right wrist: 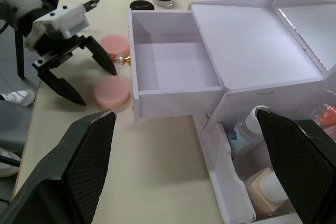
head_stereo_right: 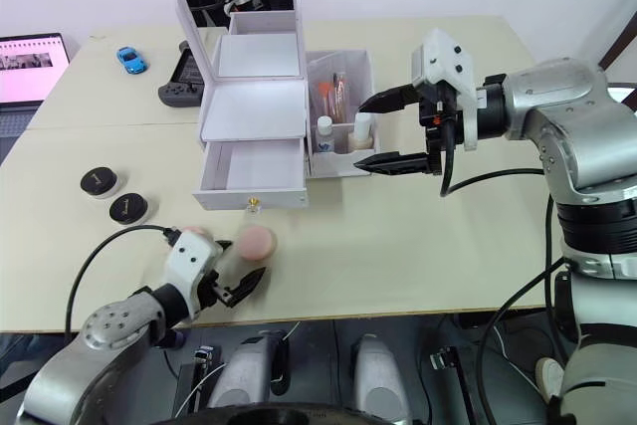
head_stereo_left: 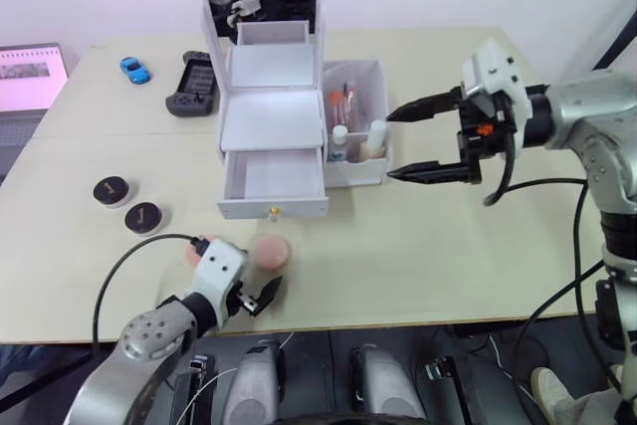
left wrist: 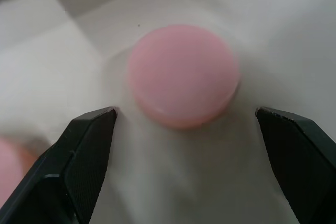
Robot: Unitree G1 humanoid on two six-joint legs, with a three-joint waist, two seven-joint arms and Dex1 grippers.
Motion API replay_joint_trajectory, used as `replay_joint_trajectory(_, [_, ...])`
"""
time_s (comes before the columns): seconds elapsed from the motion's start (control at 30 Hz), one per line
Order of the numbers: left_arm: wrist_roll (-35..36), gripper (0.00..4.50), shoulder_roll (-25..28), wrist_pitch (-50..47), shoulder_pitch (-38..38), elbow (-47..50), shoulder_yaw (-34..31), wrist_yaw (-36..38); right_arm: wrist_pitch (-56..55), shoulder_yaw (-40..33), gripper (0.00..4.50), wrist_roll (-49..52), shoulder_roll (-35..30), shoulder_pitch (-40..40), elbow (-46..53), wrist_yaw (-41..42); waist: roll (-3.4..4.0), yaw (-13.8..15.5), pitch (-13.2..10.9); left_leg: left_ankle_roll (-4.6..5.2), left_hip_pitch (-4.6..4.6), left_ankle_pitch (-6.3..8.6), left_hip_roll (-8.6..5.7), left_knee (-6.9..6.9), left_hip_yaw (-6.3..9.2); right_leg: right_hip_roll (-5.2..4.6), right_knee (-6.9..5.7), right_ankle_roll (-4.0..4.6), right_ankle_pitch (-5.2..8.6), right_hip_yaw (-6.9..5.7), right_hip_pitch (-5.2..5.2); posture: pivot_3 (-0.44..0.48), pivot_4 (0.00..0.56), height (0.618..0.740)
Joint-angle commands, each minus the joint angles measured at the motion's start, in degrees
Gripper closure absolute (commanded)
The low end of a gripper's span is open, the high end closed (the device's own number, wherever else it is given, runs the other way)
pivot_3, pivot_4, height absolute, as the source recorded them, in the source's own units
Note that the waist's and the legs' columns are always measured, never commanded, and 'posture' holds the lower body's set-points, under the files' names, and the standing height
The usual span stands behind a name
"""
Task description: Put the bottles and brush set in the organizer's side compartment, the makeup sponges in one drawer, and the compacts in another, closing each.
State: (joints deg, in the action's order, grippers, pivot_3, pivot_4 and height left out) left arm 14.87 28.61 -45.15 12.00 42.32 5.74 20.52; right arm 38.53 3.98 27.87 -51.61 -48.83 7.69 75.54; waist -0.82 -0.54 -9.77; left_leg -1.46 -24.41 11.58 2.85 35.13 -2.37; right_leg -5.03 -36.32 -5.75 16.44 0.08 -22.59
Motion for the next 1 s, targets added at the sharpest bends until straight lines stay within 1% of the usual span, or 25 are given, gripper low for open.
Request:
replay_joint_trajectory(0.03, [-0.95,0.05,-0.8,-2.27,-2.37,-0.26,2.13,-1.34,0.87,-2.23,0.0,0.82,-1.7,-0.97,2.48,-0.83,0.0,-0.01,0.0,0.0,0.0,0.0,0.0,0.0,0.01,0.0,0.0,0.0,0.0,0.0,0.01,0.0,0.15,0.74])
replay_joint_trajectory(0.2, [-1.32,0.05,-2.61,-3.43,-5.42,-1.92,3.86,-2.41,2.34,-3.07,0.0,1.85,-2.78,0.04,4.57,-1.81,0.01,0.08,0.01,0.0,0.02,0.0,0.0,0.02,0.06,0.01,-0.01,-0.02,-0.01,-0.03,0.05,0.0,0.15,0.74])
replay_joint_trajectory(0.27, [-1.4,0.05,-2.58,-3.9,-6.54,-2.53,4.01,-2.18,3.05,-3.21,0.0,2.07,-3.14,0.18,5.4,-2.21,0.01,0.19,0.01,0.0,0.02,0.0,0.0,0.04,0.1,0.01,-0.01,-0.02,-0.01,-0.05,0.07,0.0,0.15,0.74])
replay_joint_trajectory(0.3, [-1.44,0.58,-2.46,-4.04,-6.76,-2.66,4.02,-2.03,3.21,-3.19,0.0,2.11,-3.26,0.2,5.63,-2.38,0.01,0.17,0.01,0.0,0.02,0.0,-0.01,0.05,0.1,0.01,-0.01,-0.02,-0.01,-0.05,0.08,0.0,0.15,0.74])
replay_joint_trajectory(0.33, [-1.48,0.91,-2.32,-4.1,-6.79,-2.7,4.01,-1.9,3.31,-3.15,0.0,2.19,-3.34,0.22,5.81,-2.55,0.01,0.18,0.01,0.0,0.02,0.0,-0.01,0.05,0.12,0.01,-0.01,-0.02,-0.01,-0.06,0.09,0.0,0.15,0.74])
replay_joint_trajectory(0.4, [-1.62,1.83,-2.29,-4.31,-6.71,-2.57,3.75,-1.96,3.46,-3.03,0.0,2.4,-3.44,0.19,5.98,-2.88,0.01,0.16,0.01,0.0,0.02,0.0,-0.01,0.05,0.11,0.01,-0.01,-0.02,-0.01,-0.06,0.1,0.0,0.15,0.74])
replay_joint_trajectory(0.5, [-1.38,1.83,-2.37,-4.36,-6.59,-2.25,3.04,-1.77,3.36,-2.66,0.0,2.35,-3.21,0.1,5.88,-3.27,0.01,0.13,0.01,0.0,0.02,0.0,-0.01,0.05,0.13,0.01,-0.01,-0.02,-0.01,-0.07,0.1,0.0,0.15,0.74])
replay_joint_trajectory(0.57, [-0.05,1.83,-2.17,-4.7,-5.57,-0.85,1.24,-0.98,3.33,-2.37,0.0,2.45,-2.94,0.09,5.8,-3.35,0.01,0.03,0.01,0.0,0.02,0.0,-0.01,0.05,0.13,0.01,-0.01,-0.02,-0.01,-0.07,0.1,0.0,0.15,0.74])
replay_joint_trajectory(0.67, [1.17,1.83,1.68,-5.4,-2.3,3.07,-0.98,1.78,2.75,-1.77,0.0,2.43,-2.63,0.31,5.47,-2.84,0.01,-0.26,0.01,0.0,0.02,0.0,-0.01,0.03,0.15,0.02,-0.01,-0.02,-0.01,-0.08,0.08,0.0,0.15,0.74])
replay_joint_trajectory(0.83, [9.21,1.83,6.42,-2.57,4.53,10.59,-9.35,10.63,1.12,-0.68,0.0,2.19,-1.14,-0.58,3.44,-1.67,0.02,-0.27,0.01,0.0,0.02,0.0,0.03,0.0,0.15,0.05,-0.04,-0.01,-0.01,-0.08,0.02,0.0,0.15,0.74])
replay_joint_trajectory(0.97, [13.62,1.83,9.31,0.61,8.09,12.85,-14.76,16.3,0.66,-0.5,0.0,2.72,-0.22,-1.06,2.61,-0.43,0.02,0.04,0.01,0.0,0.01,0.0,0.02,0.03,0.16,0.0,-0.02,0.02,0.01,-0.11,0.05,0.0,0.15,0.74])
replay_joint_trajectory(1.0, [21.5,1.83,10.23,1.3,7.71,14.47,-21.01,19.1,0.67,-0.31,0.0,3.73,0.13,-1.44,2.31,1.34,0.02,0.03,0.02,-0.01,0.01,0.0,0.01,0.04,0.15,-0.01,0.0,0.02,0.01,-0.11,0.07,0.0,0.15,0.74])
